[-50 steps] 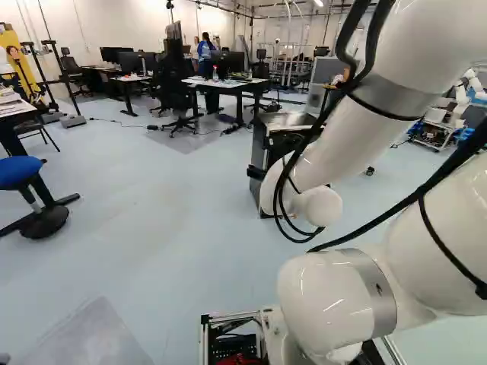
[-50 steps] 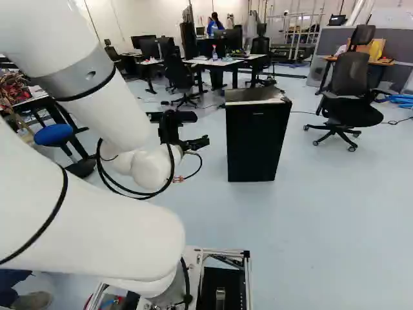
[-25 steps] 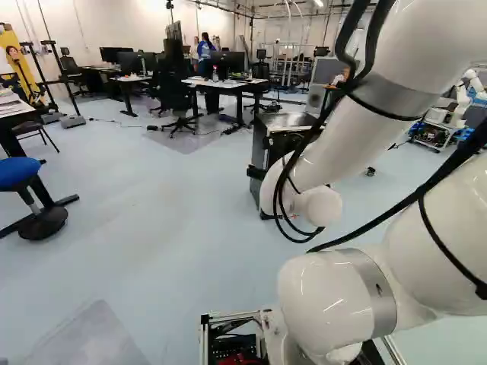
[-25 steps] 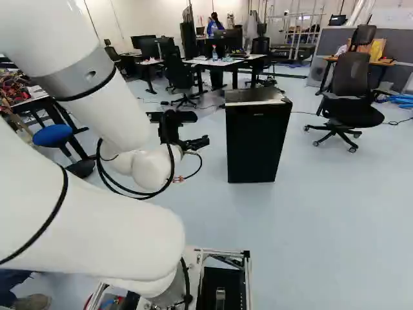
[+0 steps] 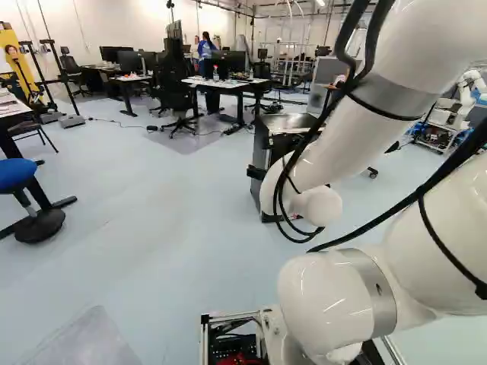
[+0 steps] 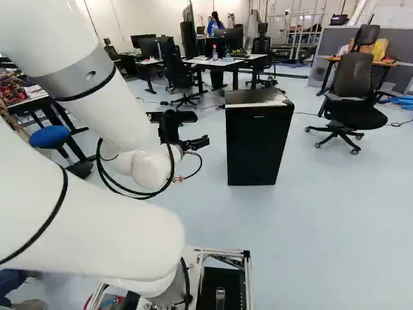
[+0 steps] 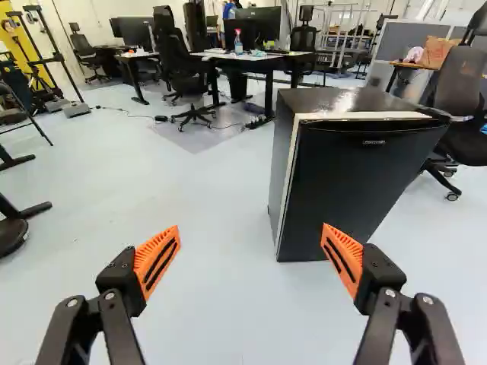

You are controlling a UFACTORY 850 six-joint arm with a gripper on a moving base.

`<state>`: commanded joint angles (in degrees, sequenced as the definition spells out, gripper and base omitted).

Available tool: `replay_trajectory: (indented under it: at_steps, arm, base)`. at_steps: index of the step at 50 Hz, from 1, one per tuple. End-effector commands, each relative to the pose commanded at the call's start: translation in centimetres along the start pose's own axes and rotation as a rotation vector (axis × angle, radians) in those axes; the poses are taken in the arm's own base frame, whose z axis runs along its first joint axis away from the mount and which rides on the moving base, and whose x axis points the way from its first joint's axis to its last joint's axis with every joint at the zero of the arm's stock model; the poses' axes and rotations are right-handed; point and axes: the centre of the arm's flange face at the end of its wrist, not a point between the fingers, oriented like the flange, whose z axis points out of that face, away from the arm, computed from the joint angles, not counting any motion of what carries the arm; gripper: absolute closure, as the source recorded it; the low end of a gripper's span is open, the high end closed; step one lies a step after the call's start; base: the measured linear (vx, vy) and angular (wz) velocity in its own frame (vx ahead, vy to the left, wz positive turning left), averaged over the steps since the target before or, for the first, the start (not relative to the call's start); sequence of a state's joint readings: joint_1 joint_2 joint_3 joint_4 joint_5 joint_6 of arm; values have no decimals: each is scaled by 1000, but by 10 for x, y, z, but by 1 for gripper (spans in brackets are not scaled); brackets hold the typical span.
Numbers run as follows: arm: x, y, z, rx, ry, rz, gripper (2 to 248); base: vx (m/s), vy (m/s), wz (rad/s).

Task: Grab a drink from the fridge

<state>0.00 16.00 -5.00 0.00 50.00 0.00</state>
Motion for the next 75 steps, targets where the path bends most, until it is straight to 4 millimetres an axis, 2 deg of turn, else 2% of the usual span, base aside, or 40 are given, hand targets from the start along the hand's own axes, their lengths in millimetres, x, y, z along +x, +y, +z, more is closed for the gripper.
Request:
replay_trajectory:
  at_steps: [75]
  arm:
    - [0, 0, 0, 0, 0, 0, 3]
  base:
    - [75, -44, 4]
